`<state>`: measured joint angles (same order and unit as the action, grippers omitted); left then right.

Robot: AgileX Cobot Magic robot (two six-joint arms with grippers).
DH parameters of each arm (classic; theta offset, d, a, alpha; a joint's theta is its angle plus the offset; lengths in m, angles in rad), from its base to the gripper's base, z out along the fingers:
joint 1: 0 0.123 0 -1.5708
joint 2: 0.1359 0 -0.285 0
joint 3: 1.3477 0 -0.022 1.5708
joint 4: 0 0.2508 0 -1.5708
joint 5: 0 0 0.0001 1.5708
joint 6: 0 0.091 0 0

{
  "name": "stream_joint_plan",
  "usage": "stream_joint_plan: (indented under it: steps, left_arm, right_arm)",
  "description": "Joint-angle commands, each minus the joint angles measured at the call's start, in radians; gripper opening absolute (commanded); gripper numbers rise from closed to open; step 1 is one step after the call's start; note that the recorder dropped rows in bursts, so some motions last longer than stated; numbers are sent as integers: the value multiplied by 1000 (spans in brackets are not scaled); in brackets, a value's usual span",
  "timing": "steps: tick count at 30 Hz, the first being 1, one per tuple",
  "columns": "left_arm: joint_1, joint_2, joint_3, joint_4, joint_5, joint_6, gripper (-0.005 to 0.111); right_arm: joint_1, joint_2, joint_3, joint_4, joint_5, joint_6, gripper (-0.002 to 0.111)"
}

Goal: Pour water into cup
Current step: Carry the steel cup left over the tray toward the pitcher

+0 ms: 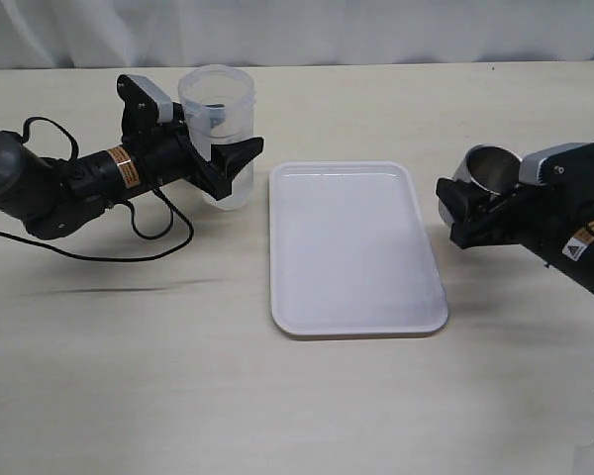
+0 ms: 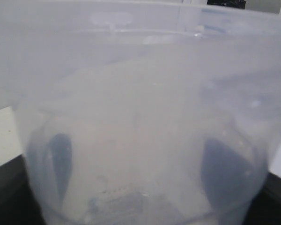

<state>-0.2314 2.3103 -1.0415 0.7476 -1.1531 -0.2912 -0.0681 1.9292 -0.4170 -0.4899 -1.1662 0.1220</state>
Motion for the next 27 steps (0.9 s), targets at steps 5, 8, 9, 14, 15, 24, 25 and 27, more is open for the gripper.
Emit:
stream_joint_plan:
  steps: [5,8,9,14,15,24,25,27]
  left_arm:
    - [-1,-42,1,48,100,-32,0]
    - [-1,-67,1,70,111,-65,0]
    - [-1,-72,1,72,113,-76,0]
    - [-1,-104,1,129,124,-111,0]
    - [-1,-109,1,137,124,-125,0]
    - [-1,-129,1,187,28,-179,0]
    - [-1,-129,1,187,24,-179,0]
    - [-1,-129,1,193,14,-181,0]
  right_arm:
    - [1,-24,-105,-188,102,155,4]
    - [1,-24,-121,-223,99,171,4]
    - [1,-24,-130,-249,99,186,4]
    - [1,-24,-163,-331,98,244,4]
    - [1,-24,-164,-338,98,244,4]
    - [152,-24,-241,-394,310,240,4]
    - [172,-24,-248,-394,316,240,4]
    - [207,-24,-263,-392,331,240,4]
